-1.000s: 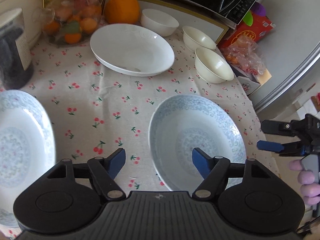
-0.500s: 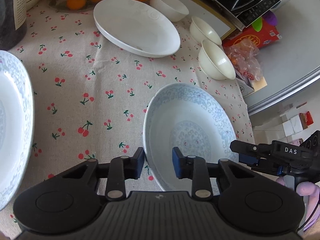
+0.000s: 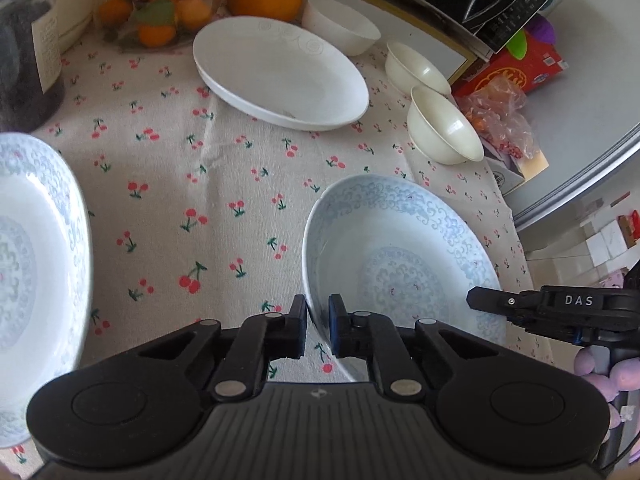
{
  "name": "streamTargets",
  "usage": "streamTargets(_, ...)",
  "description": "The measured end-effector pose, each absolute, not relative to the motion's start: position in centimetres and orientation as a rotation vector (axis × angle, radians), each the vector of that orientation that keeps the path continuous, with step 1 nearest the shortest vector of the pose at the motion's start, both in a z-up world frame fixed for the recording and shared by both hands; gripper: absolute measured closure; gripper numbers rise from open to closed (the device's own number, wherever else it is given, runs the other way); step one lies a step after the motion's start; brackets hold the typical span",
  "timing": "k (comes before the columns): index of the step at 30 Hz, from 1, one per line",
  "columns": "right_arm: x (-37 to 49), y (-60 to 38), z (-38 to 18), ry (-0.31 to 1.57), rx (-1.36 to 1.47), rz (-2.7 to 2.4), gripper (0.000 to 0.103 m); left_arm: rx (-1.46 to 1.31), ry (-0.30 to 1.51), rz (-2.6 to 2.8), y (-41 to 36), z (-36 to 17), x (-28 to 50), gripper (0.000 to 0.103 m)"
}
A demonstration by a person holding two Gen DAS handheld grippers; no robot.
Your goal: Organize plates and bowls
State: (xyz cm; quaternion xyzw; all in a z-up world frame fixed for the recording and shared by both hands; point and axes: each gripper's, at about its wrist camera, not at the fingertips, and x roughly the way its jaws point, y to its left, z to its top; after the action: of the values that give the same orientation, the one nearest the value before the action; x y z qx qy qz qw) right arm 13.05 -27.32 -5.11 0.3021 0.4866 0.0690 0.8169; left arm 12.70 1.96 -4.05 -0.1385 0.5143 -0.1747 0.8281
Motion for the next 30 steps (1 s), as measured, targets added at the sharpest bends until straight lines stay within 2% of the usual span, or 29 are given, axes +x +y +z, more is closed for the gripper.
streamTargets(30, 14.5, -21.1, -5.5, 1.116, 0.546, 0.169, 0.094, -0.223, 1.113, -0.249, 5.5, -3.7, 13.1, 0.093)
